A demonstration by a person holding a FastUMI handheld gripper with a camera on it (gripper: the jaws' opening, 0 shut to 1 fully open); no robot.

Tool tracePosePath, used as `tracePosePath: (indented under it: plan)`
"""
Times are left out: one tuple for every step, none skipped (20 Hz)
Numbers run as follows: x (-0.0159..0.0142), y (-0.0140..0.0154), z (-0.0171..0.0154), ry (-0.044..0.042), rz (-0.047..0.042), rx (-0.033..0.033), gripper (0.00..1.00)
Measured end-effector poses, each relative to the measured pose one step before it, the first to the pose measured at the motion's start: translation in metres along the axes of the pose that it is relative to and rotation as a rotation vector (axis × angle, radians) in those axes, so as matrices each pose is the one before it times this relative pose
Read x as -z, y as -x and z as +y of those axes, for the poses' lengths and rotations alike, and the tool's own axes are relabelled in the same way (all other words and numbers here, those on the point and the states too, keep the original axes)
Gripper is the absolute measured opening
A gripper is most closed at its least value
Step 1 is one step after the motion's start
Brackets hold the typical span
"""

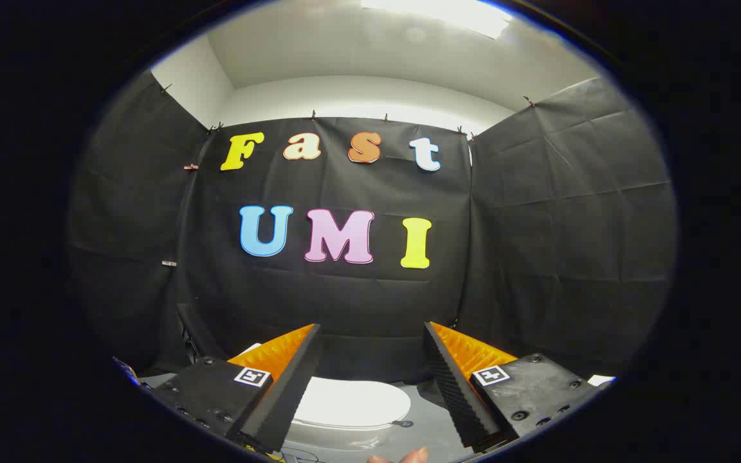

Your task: Open the toilet lid.

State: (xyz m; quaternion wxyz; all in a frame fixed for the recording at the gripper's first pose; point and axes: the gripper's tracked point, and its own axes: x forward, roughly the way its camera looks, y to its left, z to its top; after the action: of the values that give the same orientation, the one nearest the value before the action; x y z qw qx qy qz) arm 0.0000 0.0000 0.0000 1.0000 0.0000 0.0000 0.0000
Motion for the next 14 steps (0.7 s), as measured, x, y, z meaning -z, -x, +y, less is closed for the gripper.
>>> tracePosePath:
  plan:
    - [-0.00056,-0.00022,0.00077,0.00015,-0.0017,-0.00049,0.98]
    - [-0.00031,-0.00018,0.00086,0.0001,-0.00076,0.00017,0.98]
    - [0.00066,0.00024,0.00063,0.00071,0.00012,-0.00062,0.98]
    - [0.00154,-0.00019,-0.00051,0.0017,0.00181,0.0001,0.98]
    - [0.00149,-0.00095,0.00039,0.00387,0.00531,-0.00093,0.98]
    - [0.00069,-0.00031,0.0002,0.00332,0.00279,-0.00087,0.98]
    - [0.00007,0.00037,-0.00036,-0.00015,-0.00067,0.0007,0.98]
    - [-0.00085,0.00037,0.001,-0.00274,0.00069,-0.00098,0.99]
    - [-0.00035,0.00009,0.00056,-0.00372,-0.00066,-0.00084,0.98]
    - [-0.00004,0.00019,-0.00011,-0.00149,0.00022,-0.0019,0.98]
    - [0.00016,-0.00028,0.00021,0.00025,-0.00209,-0.00311,0.98]
    - [-0.00161,0.00053,0.00177,0.00093,-0.00625,-0.00334,0.98]
    - [-0.00208,0.00068,0.00128,0.001,-0.00733,-0.00245,0.98]
    - [-0.00172,-0.00091,-0.00082,0.00009,-0.00639,-0.00022,0.98]
